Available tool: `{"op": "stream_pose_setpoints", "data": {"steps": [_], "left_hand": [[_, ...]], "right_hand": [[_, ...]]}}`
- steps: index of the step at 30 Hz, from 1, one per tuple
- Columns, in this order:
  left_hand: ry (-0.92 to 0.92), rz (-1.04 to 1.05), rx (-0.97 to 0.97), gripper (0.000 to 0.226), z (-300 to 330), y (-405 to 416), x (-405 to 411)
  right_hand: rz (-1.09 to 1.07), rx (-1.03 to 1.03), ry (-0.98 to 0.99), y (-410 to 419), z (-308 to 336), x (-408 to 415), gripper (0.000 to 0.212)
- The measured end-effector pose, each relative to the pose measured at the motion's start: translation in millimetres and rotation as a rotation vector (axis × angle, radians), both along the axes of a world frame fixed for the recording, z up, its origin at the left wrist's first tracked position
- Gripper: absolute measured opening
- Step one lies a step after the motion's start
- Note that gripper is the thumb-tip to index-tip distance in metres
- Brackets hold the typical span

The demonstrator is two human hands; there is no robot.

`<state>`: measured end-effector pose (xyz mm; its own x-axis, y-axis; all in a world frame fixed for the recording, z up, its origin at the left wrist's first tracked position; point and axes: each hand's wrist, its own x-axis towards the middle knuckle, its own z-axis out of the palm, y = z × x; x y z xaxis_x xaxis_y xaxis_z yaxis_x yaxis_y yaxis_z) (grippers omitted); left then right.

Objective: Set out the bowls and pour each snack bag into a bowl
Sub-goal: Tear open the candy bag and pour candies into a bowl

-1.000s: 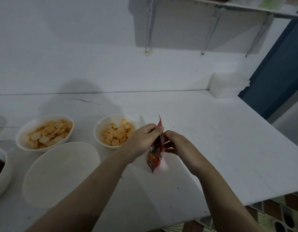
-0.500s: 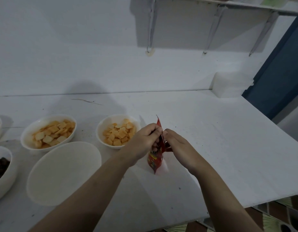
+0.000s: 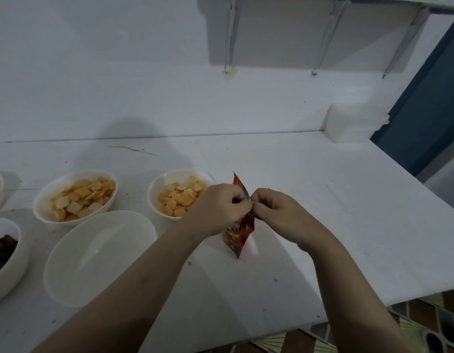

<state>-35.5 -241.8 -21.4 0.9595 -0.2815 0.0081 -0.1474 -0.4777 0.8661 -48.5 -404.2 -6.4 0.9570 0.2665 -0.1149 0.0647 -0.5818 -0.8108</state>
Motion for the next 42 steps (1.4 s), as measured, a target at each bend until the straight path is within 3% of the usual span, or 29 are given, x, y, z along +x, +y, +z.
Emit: {"op": "stream_pose_setpoints", "data": {"steps": [8,15,19,21,27,32,35,38,42], "left_hand": [[0.135,0.040,-0.261,0.027,-9,-7,-3],[0.148,0.012,-0.275,0.033,-8,-9,-3],[0.109,0.006,-0.257,0.033,-5,-7,-3],[0.075,0.062,-0.247,0.034,-4,-8,-3],[-0.077,0.251,-0.283,0.028,-6,-15,-9],[0.096,0.225,-0.438,0.027,-9,-20,-6],[0.247,0.343,-0.467,0.020,-18,-16,8],[0.429,0.386,-0.515,0.028,-21,-6,18],[0.462,0.519,-0.814,0.024,-10,12,24]], "right_hand": [[-0.008,-0.011,-0.001,-6,5,-2,0.019],[-0.200,-0.060,-0.030,-5,0,2,0.025],[-0.152,-0.076,0.039,4,1,6,0.027],[-0.229,-0.110,-0.028,4,1,12,0.033],[-0.432,-0.046,-0.204,-3,6,13,0.026],[-0.431,-0.101,-0.434,-2,13,0,0.025],[-0.398,-0.028,-0.493,-2,24,-7,0.024],[-0.329,0.067,-0.520,6,38,-14,0.027],[-0.219,0.154,-0.506,24,51,-15,0.027]]}}
